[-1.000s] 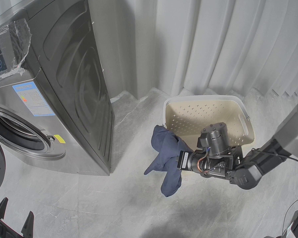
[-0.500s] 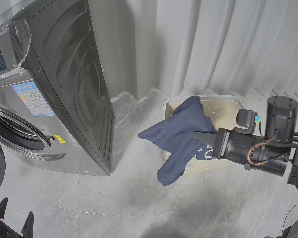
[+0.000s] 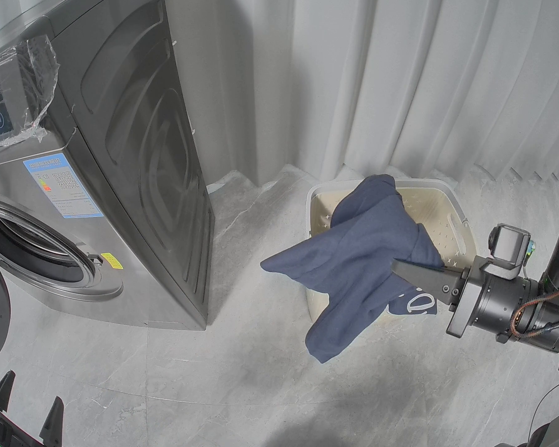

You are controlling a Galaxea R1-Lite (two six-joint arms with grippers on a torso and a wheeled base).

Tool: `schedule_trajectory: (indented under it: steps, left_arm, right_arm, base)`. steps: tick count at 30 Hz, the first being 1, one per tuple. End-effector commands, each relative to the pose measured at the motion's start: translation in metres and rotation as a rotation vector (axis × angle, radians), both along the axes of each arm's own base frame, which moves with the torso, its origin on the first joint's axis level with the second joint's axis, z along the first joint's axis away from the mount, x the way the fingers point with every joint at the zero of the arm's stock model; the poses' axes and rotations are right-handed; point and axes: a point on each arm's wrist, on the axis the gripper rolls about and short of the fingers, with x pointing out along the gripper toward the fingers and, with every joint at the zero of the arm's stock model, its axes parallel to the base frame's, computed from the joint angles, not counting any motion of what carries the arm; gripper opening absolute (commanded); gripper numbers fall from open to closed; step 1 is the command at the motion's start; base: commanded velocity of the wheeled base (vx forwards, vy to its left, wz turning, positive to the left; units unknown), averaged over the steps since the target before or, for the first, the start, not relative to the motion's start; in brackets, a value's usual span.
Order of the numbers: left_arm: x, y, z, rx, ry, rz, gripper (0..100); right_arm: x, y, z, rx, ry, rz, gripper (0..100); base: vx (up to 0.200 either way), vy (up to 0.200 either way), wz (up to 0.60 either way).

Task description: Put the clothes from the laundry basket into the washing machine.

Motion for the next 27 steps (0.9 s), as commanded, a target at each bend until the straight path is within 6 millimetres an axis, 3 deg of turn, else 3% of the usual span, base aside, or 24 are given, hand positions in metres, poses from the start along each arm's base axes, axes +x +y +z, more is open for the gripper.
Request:
schedule_trajectory:
  steps: [1, 13, 20, 27]
  left_arm:
    - [0.0, 0.0, -0.005, -0.001, 0.0, -0.001, 100]
    - [0.0, 0.0, -0.005, 0.001, 0.0, 0.001, 100]
    - [0.0, 0.0, -0.005, 0.001, 0.0, -0.001, 100]
    - [0.0, 0.0, -0.005, -0.021, 0.001, 0.004, 100]
  right_arm:
    - [-0.002, -0.004, -0.007, -0.037, -0.019, -0.004, 0]
    - [-0.014, -0.013, 0.009, -0.004, -0.097, -0.001, 0]
    - [-0.012, -0.013, 0.007, -0.016, -0.091, -0.007, 0]
    - [-0.009, -0.012, 0.003, -0.028, -0.078, -0.012, 0]
  base:
    - [0.0, 0.0, 0.0]
    - [0.0, 0.0, 0.0]
    - [0.0, 0.0, 0.0]
    - [-0.2, 0.0, 0.0]
